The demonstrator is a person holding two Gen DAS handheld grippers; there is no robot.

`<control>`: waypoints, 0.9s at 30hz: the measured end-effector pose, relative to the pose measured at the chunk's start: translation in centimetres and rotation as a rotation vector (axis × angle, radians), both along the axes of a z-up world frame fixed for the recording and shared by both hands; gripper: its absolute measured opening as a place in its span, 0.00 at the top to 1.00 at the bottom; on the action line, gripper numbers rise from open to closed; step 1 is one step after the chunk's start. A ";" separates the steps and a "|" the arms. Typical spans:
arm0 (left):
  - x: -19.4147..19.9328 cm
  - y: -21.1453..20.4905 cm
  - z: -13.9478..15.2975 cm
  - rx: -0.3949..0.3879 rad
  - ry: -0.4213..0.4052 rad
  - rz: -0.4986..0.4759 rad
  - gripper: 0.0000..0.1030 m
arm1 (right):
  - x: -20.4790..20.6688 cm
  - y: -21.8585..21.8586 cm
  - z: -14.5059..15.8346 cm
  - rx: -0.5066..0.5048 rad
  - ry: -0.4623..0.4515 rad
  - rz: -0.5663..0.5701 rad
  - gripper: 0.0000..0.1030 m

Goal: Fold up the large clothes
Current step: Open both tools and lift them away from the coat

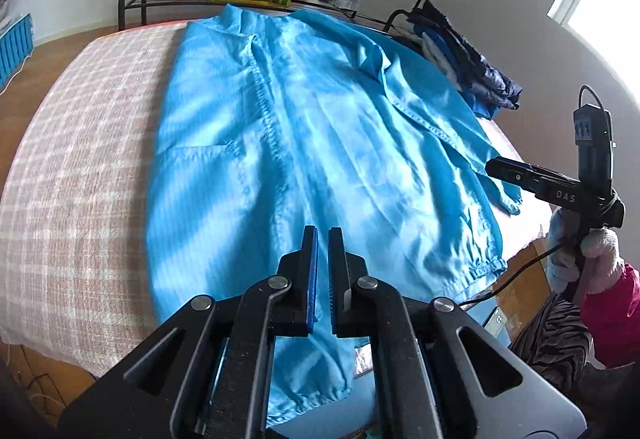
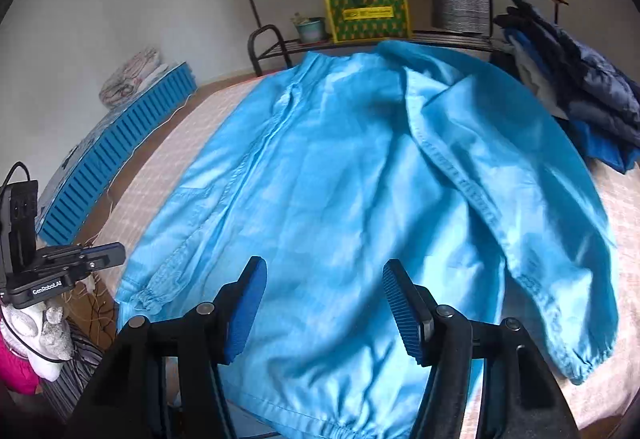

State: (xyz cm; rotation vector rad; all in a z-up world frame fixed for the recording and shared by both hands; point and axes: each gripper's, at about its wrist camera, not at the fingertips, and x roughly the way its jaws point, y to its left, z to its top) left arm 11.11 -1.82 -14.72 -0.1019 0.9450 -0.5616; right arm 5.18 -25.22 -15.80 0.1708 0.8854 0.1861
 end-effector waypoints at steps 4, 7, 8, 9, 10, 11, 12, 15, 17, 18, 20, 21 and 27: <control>-0.3 -2.9 1.4 -0.016 -0.025 -0.053 0.82 | -1.7 -5.5 0.4 -0.006 0.010 -0.126 0.39; -0.4 -4.8 1.8 -0.033 -0.014 -0.089 0.77 | -2.8 -10.2 0.0 0.005 0.040 -0.220 0.39; -0.4 -5.4 1.8 -0.040 -0.009 -0.100 0.71 | -2.9 -11.7 0.0 0.017 0.047 -0.250 0.39; -0.4 -6.0 1.7 -0.045 -0.002 -0.109 0.69 | -3.4 -13.1 -0.2 0.028 0.055 -0.278 0.39; -0.5 -6.5 1.5 -0.049 0.008 -0.116 0.65 | -3.7 -14.5 -0.4 0.036 0.064 -0.308 0.39; -0.5 -7.1 1.4 -0.054 0.020 -0.124 0.64 | -4.0 -15.8 -0.7 0.043 0.072 -0.335 0.39; -0.4 -7.7 1.1 -0.060 0.033 -0.132 0.64 | -4.3 -17.1 -1.0 0.048 0.080 -0.363 0.39; -0.4 -9.8 0.1 -0.066 0.058 -0.163 0.64 | -5.0 -19.8 -2.1 0.069 0.107 -0.426 0.37; -0.4 -11.5 -0.6 -0.068 0.077 -0.190 0.64 | -5.2 -21.3 -2.9 0.097 0.130 -0.451 0.35; -0.5 -12.3 -0.9 -0.065 0.082 -0.203 0.64 | -5.2 -21.9 -3.3 0.105 0.140 -0.464 0.35; -0.8 -13.8 -1.2 -0.064 0.088 -0.230 0.64 | -5.2 -22.8 -4.3 0.115 0.163 -0.490 0.35; -1.0 -14.5 -1.3 -0.064 0.092 -0.245 0.64 | -5.0 -23.3 -4.9 0.125 0.176 -0.498 0.35; -1.4 -15.8 -0.9 -0.044 0.075 -0.287 0.64 | -4.2 -25.6 -7.6 0.190 0.220 -0.550 0.35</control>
